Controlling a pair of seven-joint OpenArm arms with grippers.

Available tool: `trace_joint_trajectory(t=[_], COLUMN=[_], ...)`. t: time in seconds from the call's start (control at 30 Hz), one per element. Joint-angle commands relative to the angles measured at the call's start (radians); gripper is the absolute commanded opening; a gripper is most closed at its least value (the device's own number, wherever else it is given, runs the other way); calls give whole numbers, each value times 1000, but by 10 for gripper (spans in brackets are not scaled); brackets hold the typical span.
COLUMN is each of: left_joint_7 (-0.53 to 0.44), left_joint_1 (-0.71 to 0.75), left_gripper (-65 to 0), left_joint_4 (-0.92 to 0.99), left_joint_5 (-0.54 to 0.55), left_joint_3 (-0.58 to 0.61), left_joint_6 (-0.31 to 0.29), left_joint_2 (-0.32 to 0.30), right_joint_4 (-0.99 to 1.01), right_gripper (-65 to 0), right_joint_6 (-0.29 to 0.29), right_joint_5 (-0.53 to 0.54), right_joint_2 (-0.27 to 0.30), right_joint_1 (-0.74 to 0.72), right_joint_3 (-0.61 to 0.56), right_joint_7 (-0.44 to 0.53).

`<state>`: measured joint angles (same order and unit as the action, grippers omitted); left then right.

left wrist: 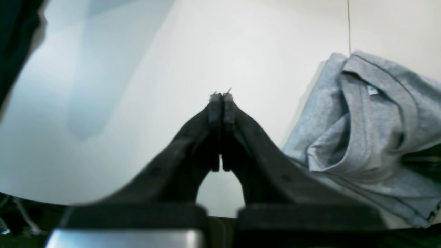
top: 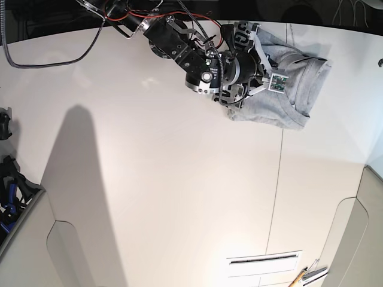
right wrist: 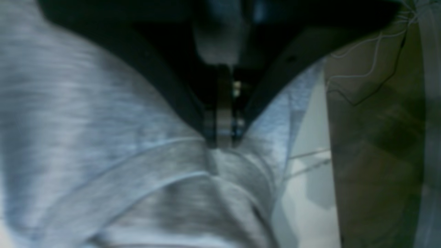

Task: Fold the T-shirt properly
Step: 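Drag the folded shirt with the right gripper to the table corner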

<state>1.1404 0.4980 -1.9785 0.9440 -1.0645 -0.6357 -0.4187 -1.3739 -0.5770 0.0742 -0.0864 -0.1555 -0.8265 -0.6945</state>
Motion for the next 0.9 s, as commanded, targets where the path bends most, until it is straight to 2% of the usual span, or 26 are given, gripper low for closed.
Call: trace_joint_trajectory(t=[0.0, 0.17, 0.27, 0.4, 0.5, 0.6, 0.87], left_joint_7=[-18, -18, -18, -18, -17, -17, -18], left_joint_1=[2, 1, 1, 2, 1, 1, 1], left_gripper=[-650, -650, -650, -650, -650, -650, -650], left_joint_4=[-16, -16, -16, -16, -16, -16, -16], left_joint_5=[24, 55, 68, 70, 85, 113, 150], left_joint_3=[-10, -10, -9, -9, -9, -9, -9], left_joint_6=[0, -1, -1, -1, -1, -1, -4], left_joint_2=[-8, 29, 28, 28, 28, 28, 27], right_joint_4=[10, 151, 207, 211, 211, 211, 187], right_gripper=[-650, -650, -650, -650, -650, -650, -650], right_joint_6=[8, 75, 183, 325, 389, 415, 414], right_joint_5=[-3, -52, -53, -89, -101, -101, -100], right_joint_2=[-17, -16, -16, -11, -11, -11, -1], right_joint_1=[-16, -16, -15, -16, -16, -16, -15], right_joint_3=[-1, 19, 65, 210, 366, 526, 935], right_joint_7=[27, 20, -13, -85, -92, -111, -150])
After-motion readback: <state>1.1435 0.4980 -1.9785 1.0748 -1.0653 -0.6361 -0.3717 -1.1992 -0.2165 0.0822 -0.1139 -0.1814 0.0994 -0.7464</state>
